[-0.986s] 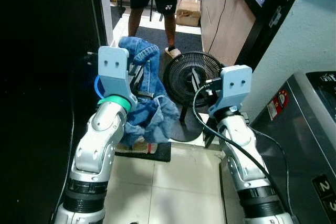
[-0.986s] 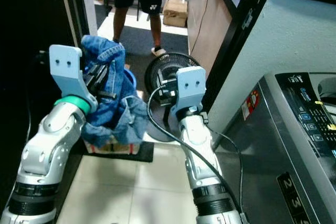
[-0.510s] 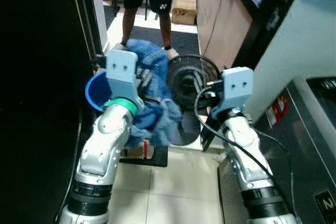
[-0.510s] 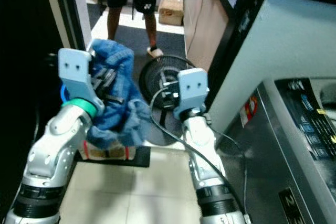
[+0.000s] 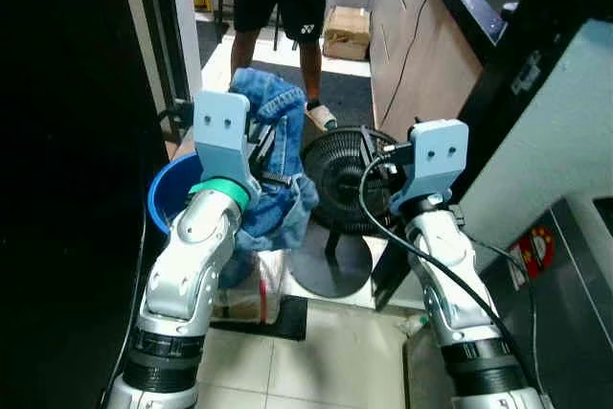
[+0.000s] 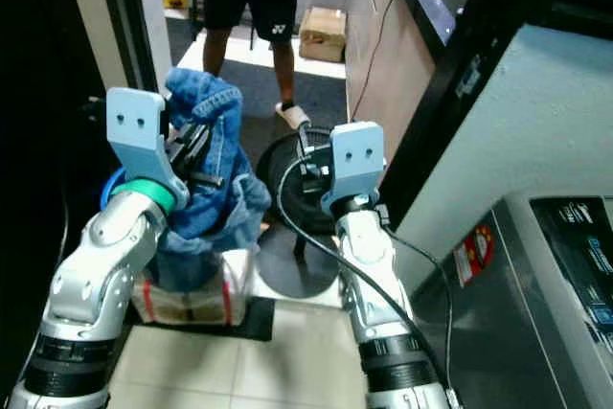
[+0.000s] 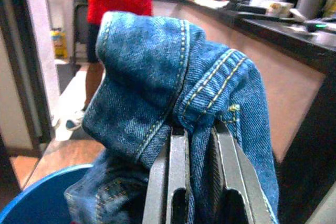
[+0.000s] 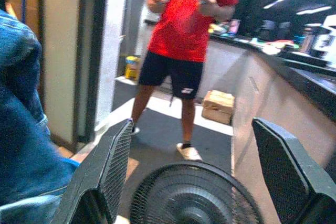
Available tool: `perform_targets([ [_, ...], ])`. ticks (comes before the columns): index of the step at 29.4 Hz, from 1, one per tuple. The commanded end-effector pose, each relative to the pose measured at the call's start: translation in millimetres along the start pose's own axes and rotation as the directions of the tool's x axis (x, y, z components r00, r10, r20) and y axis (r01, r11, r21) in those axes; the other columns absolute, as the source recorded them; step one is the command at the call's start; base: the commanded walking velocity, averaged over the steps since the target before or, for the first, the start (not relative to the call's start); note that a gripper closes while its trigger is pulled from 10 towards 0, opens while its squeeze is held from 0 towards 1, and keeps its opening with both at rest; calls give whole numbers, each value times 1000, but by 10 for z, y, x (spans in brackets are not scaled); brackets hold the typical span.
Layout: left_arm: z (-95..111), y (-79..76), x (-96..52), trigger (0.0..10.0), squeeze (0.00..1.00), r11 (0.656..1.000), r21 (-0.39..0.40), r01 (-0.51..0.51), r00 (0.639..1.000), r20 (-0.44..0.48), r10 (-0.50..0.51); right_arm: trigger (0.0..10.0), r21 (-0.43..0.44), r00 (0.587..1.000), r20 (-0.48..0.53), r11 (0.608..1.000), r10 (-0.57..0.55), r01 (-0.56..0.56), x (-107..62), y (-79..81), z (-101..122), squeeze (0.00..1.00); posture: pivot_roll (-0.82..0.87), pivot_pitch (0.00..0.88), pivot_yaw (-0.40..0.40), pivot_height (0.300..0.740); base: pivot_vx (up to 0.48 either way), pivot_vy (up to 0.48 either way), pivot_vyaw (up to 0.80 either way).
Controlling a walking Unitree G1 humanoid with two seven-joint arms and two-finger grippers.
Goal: Clothes washing
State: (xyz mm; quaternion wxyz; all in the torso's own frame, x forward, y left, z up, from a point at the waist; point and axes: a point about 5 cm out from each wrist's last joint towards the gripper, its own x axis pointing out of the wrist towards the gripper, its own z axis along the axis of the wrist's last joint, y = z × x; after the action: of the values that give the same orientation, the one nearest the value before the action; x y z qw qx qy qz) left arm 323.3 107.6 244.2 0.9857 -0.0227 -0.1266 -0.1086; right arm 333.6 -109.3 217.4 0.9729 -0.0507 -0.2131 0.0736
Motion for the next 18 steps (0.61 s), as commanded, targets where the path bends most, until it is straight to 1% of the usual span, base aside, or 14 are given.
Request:
perform_targets([
  [1,74,-15,-4,10000,0,1000,1,9,999,42,-9,10000,-4,1000,-12,1000,2,-2,-17,-1,-30,0,89,44,-34,740,480,0,0],
  [7,57,-14,-4,10000,0,1000,1,8,999,32,-8,10000,-2,1000,-19,1000,-5,5,-19,-7,-45,0,89,43,-32,740,325,0,0],
  [15,45,-7,4,10000,0,1000,0,7,1000,26,-7,10000,-5,1000,-19,1000,-17,17,-11,-31,-44,0,87,41,-32,740,297,0,-427],
  [16,40,-8,5,10000,0,1000,-2,6,1000,24,-6,10000,-8,1000,-16,1000,-19,19,-9,-40,-38,0,87,41,-32,740,296,0,0],
  [18,23,-10,6,10000,0,1000,-1,10,1000,12,-10,10000,-21,1000,-10,1000,-19,19,-8,-45,-32,0,88,34,-23,740,0,0,0],
])
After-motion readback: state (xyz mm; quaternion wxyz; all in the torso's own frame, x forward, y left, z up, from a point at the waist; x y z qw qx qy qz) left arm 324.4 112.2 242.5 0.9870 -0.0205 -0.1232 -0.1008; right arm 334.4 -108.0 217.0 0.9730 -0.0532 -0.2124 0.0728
